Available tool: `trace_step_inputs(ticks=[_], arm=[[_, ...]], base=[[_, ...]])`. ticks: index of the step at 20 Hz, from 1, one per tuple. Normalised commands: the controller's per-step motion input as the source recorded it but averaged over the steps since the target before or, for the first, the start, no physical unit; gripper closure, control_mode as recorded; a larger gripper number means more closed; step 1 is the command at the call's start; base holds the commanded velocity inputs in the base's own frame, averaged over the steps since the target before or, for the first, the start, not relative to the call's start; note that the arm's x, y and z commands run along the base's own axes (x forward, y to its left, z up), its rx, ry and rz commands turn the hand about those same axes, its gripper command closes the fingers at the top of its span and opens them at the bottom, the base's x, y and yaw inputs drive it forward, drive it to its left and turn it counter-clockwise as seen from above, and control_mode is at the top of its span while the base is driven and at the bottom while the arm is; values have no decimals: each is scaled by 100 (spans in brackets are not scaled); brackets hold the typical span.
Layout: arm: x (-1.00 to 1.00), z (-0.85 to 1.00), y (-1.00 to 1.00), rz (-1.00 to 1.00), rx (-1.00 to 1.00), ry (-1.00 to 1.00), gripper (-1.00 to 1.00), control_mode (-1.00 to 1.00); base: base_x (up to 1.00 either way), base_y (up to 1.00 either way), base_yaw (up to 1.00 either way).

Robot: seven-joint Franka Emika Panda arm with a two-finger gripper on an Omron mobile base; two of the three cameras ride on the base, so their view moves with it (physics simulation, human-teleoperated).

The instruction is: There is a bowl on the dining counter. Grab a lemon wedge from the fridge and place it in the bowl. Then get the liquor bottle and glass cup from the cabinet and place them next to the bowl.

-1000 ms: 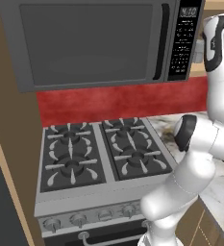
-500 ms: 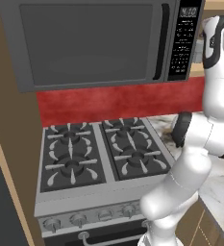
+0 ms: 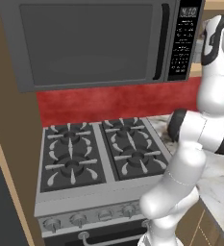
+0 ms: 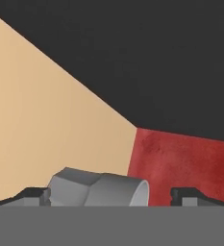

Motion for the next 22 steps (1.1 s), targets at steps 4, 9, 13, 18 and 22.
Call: trace_step_inputs(ticks=[4,9,13,18,22], arm=[[13,0,-12,2,0,0,-100,-100],[15,0,-9,2,0,0,-100,-100],[14,0,-9,2,0,0,-100,-100],[12,0,-8,2,0,0,-100,-100],[11,-1,-6,3,0,0,-100,-100]], base=[[0,0,0],[0,0,0],[0,0,0],[0,0,0],[0,0,0]])
